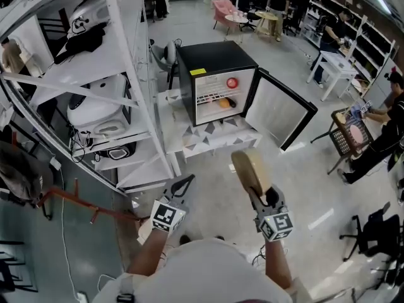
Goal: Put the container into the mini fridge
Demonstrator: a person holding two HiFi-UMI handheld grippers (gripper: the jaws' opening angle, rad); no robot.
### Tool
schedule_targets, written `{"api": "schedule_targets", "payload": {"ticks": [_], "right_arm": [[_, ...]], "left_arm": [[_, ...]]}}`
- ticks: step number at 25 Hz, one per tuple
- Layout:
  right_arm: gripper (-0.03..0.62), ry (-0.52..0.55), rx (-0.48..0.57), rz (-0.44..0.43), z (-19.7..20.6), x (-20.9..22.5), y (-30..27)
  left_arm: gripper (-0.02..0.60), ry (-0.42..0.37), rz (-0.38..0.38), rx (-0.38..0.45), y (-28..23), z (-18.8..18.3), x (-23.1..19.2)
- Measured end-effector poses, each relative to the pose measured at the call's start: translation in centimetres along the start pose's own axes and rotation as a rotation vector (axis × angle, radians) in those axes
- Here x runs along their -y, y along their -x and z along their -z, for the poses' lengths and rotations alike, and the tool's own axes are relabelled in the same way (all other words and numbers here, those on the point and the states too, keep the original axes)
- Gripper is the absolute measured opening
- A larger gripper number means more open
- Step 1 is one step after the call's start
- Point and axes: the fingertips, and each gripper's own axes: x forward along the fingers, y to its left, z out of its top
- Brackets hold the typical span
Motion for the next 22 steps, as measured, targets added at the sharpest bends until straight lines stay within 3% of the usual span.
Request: {"api": "schedule_targets", "payload": {"ticks": [22], "right_arm": [[0.232, -0.045, -0.018, -0.077, 1.5, 5.5, 3.4]], "left_arm": [[0.005, 0.009, -0.042, -0.049, -3.9, 0.6, 6.1]]}}
